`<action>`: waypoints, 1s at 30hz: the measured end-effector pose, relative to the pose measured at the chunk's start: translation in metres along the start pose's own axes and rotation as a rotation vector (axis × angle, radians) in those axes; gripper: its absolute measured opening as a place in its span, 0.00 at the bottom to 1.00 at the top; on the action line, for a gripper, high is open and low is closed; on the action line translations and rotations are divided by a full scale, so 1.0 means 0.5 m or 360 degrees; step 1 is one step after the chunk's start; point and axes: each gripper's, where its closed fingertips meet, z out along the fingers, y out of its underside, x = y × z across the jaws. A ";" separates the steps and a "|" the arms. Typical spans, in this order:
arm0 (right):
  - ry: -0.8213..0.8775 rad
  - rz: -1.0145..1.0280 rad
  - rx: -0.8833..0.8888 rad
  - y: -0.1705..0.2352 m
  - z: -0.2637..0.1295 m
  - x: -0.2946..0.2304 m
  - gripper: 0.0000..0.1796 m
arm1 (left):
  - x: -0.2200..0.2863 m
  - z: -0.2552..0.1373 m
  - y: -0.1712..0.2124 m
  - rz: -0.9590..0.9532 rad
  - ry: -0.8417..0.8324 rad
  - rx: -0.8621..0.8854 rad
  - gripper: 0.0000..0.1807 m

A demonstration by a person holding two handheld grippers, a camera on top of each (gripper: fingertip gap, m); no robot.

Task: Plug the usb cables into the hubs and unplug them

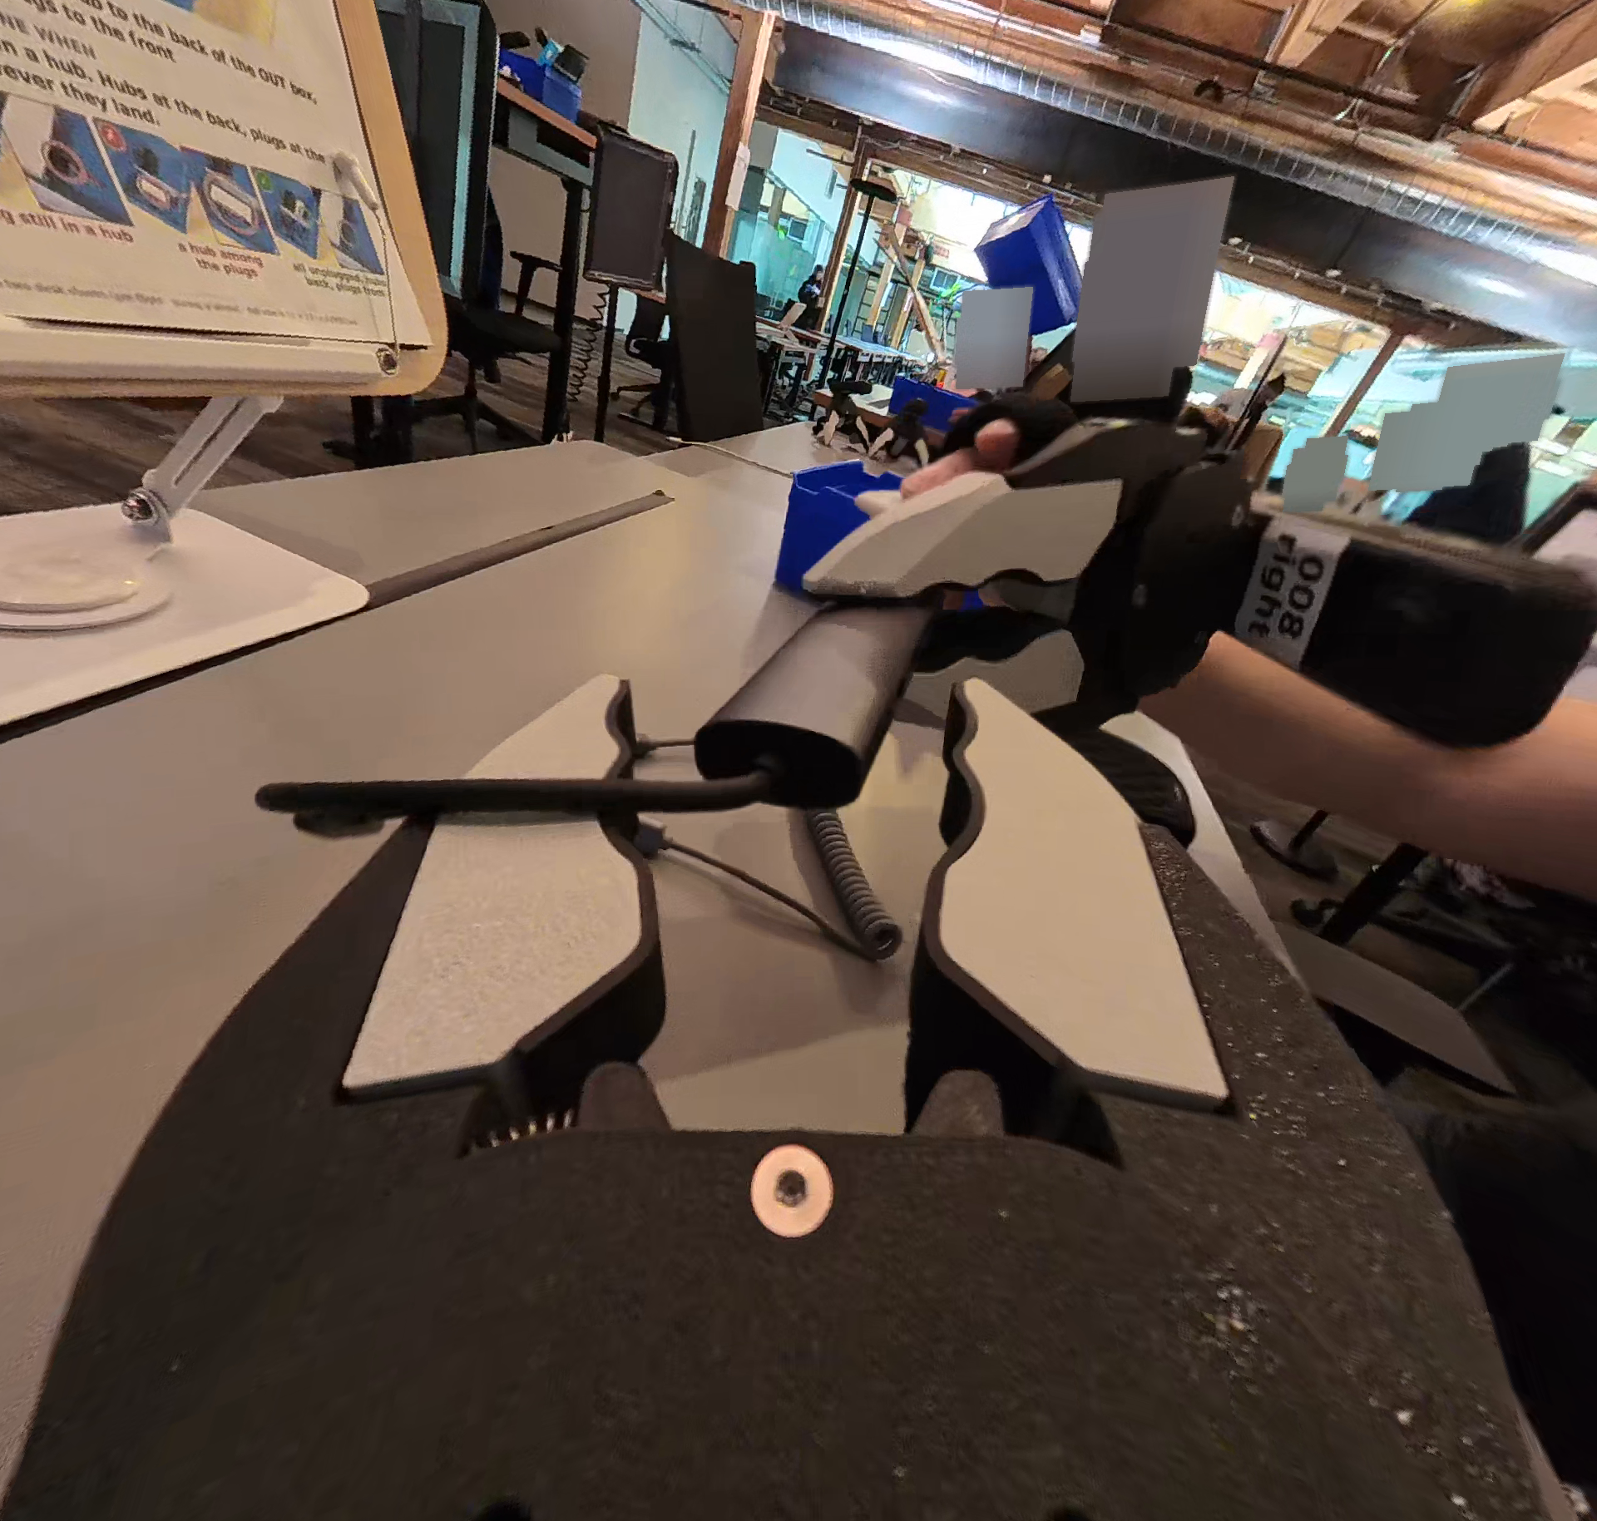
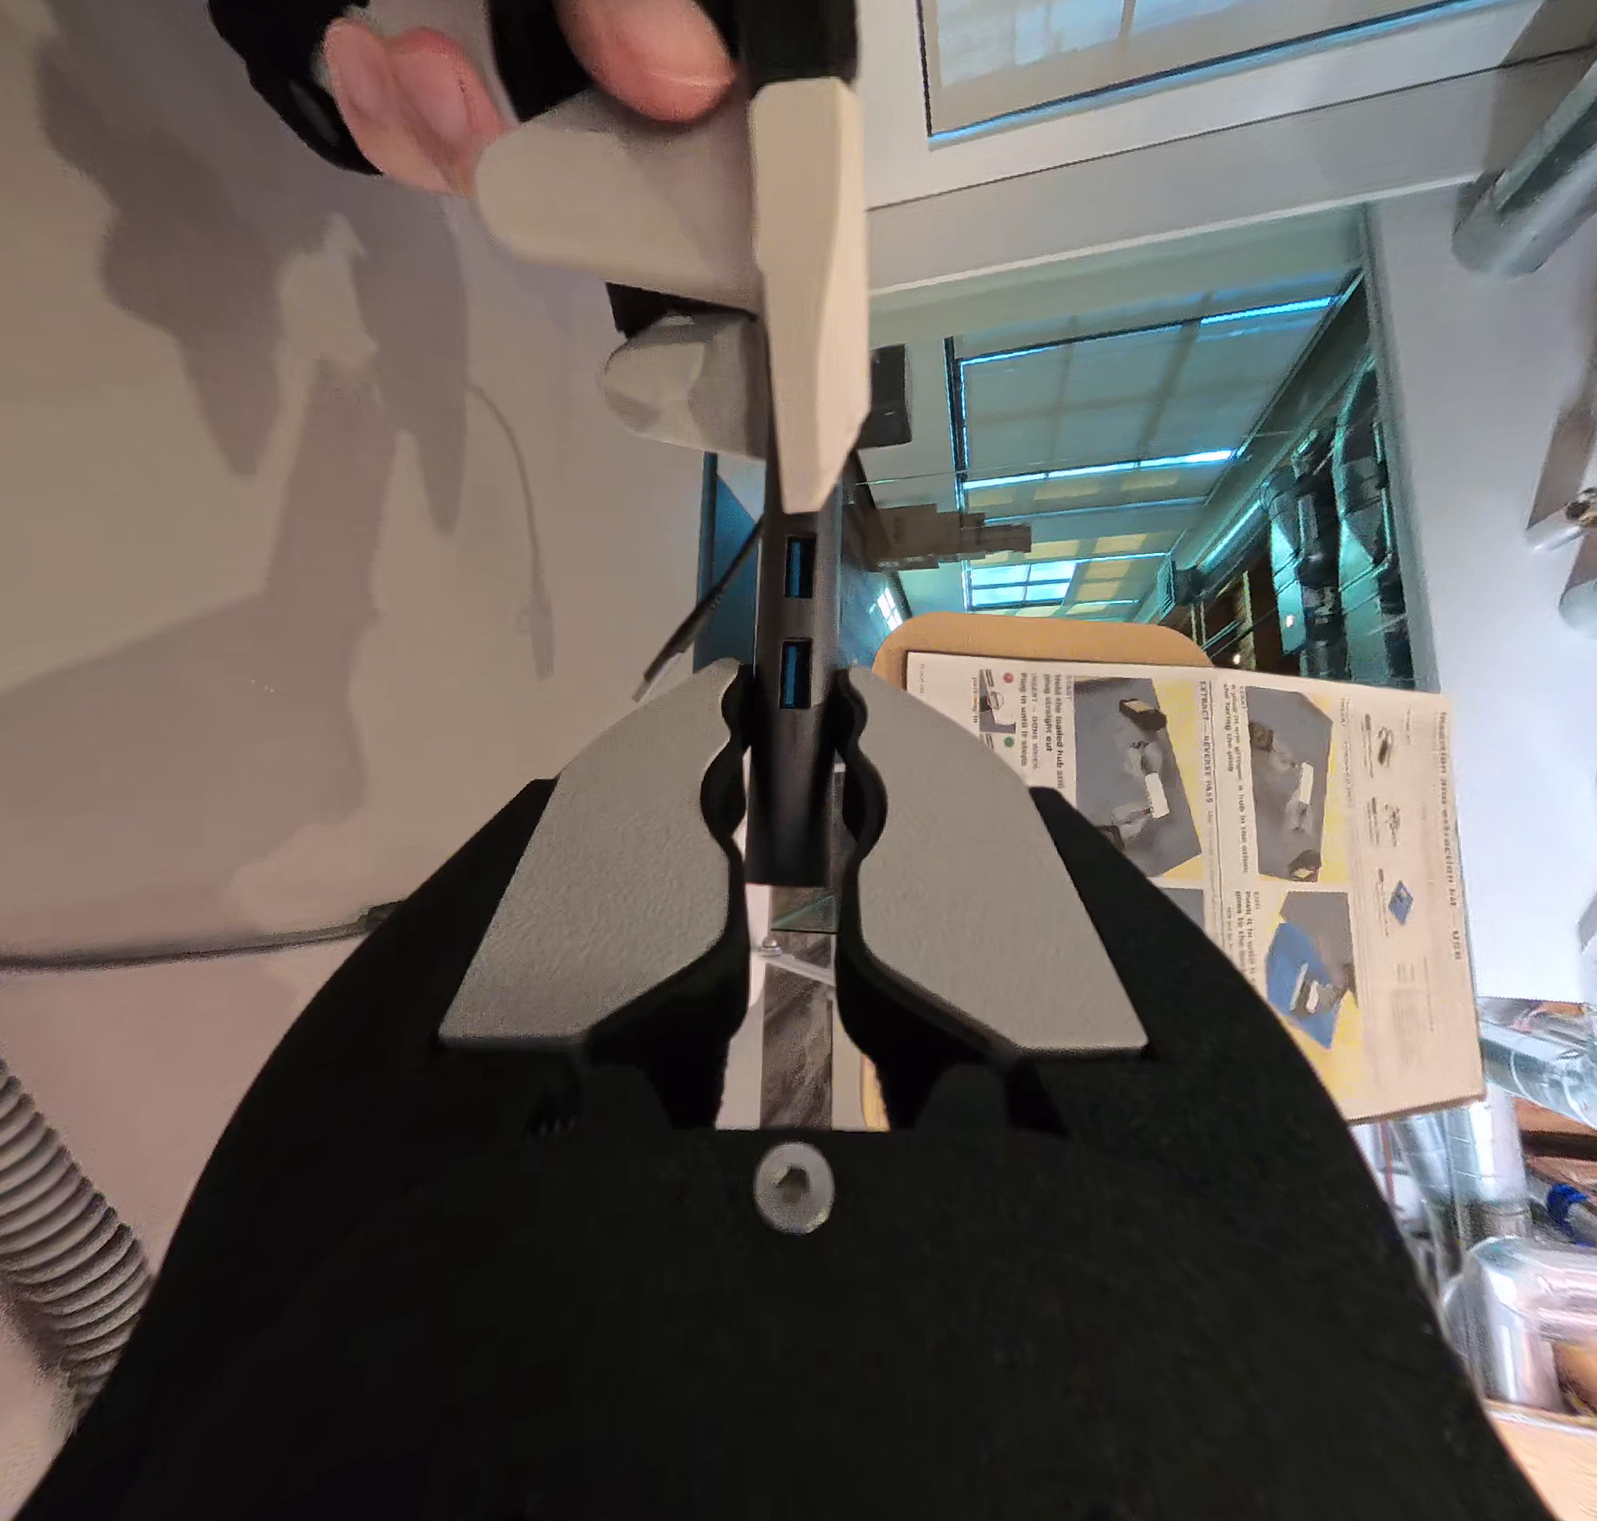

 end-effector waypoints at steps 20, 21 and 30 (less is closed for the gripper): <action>-0.0069 0.0038 -0.0034 0.018 -0.015 -0.006 0.10 | 0.032 0.007 0.002 0.0028 0.0125 -0.0004 0.18; -0.0077 0.0039 -0.0037 0.019 -0.013 -0.007 0.10 | 0.031 0.007 0.004 0.0014 0.0126 -0.0004 0.18; -0.0096 0.0088 -0.0075 0.034 -0.004 -0.013 0.10 | 0.020 0.014 0.006 0.0001 0.0035 -0.0034 0.18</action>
